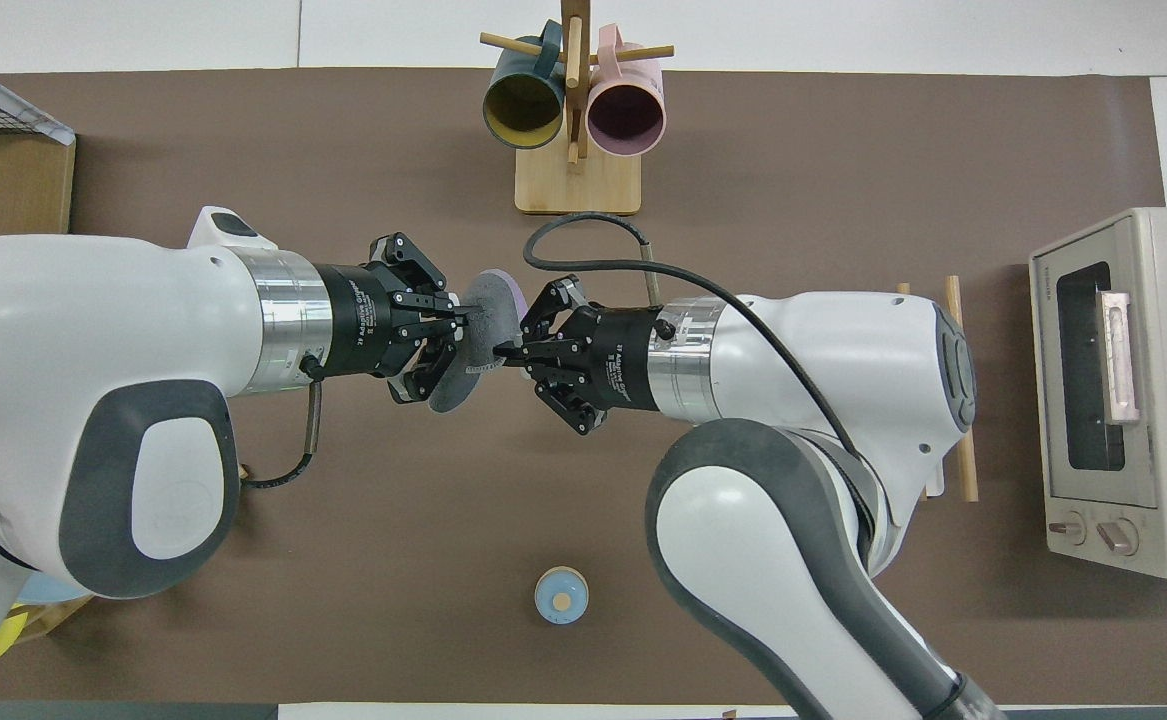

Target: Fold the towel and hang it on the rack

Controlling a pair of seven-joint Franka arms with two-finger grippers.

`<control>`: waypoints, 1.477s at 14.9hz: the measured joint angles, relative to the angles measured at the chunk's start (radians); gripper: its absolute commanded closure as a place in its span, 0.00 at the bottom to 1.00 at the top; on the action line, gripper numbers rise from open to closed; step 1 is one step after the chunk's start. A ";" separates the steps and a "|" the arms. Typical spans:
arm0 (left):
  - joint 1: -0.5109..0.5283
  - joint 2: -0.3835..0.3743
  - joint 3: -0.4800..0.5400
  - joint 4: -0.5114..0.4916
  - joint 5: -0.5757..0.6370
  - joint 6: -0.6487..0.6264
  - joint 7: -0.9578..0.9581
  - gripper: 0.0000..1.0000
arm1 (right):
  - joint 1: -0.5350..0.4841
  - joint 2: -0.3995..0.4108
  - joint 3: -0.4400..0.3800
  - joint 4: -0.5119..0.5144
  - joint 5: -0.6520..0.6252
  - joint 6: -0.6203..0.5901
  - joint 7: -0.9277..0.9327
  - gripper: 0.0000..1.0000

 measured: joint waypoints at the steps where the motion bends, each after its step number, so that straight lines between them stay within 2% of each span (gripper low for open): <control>1: 0.000 0.000 0.000 0.000 0.000 0.000 -0.004 1.00 | -0.007 -0.001 0.000 0.000 0.000 -0.006 -0.002 1.00; 8: -0.001 0.000 -0.002 0.000 0.000 0.000 -0.016 1.00 | -0.017 -0.003 0.000 0.001 -0.014 -0.032 -0.038 1.00; 9: -0.002 0.000 -0.003 0.000 0.000 -0.001 -0.016 0.01 | -0.017 -0.003 0.000 0.001 -0.030 -0.032 -0.040 1.00; 15: -0.005 -0.003 -0.003 0.000 0.000 0.000 0.008 0.00 | -0.017 -0.004 0.002 0.001 -0.084 -0.066 -0.052 1.00; 22: -0.005 -0.003 -0.002 0.000 0.000 0.000 0.010 0.00 | -0.062 -0.033 -0.007 0.013 -0.313 -0.253 -0.188 1.00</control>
